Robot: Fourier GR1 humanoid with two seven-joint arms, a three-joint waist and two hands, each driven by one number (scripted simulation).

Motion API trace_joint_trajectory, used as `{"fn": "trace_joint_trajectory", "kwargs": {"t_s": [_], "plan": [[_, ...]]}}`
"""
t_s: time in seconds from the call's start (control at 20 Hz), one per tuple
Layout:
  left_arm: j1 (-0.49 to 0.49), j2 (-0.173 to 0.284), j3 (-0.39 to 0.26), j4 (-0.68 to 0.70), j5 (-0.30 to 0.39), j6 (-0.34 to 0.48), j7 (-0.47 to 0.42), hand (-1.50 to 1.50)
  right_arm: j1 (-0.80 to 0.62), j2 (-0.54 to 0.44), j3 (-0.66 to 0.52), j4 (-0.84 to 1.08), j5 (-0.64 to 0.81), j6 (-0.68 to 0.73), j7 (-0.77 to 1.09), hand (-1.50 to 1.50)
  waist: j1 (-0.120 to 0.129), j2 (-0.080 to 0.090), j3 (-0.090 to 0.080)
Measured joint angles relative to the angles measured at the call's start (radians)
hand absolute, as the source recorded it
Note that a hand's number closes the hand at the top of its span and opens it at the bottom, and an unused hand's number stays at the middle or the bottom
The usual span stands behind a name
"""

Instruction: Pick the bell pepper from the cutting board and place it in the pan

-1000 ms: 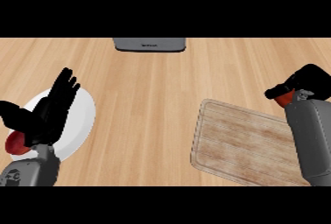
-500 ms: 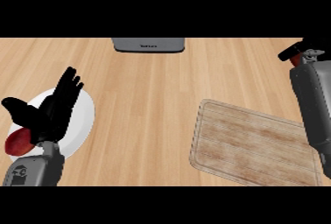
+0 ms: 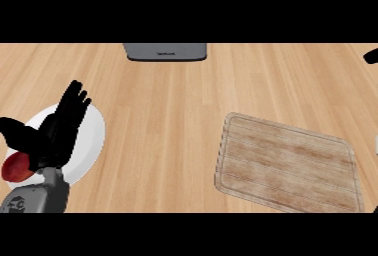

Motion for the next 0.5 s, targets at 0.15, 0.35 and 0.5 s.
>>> {"fn": "trace_joint_trajectory", "kwargs": {"t_s": [0.15,0.35,0.5], "plan": [[-0.001,0.013,0.017,0.011,0.008,-0.011,-0.005,0.00,0.069,-0.041,-0.052,-0.048,-0.018,-0.024,-0.021,1.50,-0.005,0.000,0.000],[0.005,0.012,0.020,0.018,0.006,-0.014,-0.015,0.00,0.191,-0.083,-0.126,-0.140,-0.059,-0.055,-0.046,1.50,-0.011,-0.001,0.000],[-0.003,-0.001,0.010,0.009,-0.002,0.000,-0.008,0.00,0.284,-0.113,-0.193,-0.168,-0.095,-0.116,-0.088,1.50,-0.011,-0.001,0.001]]}}
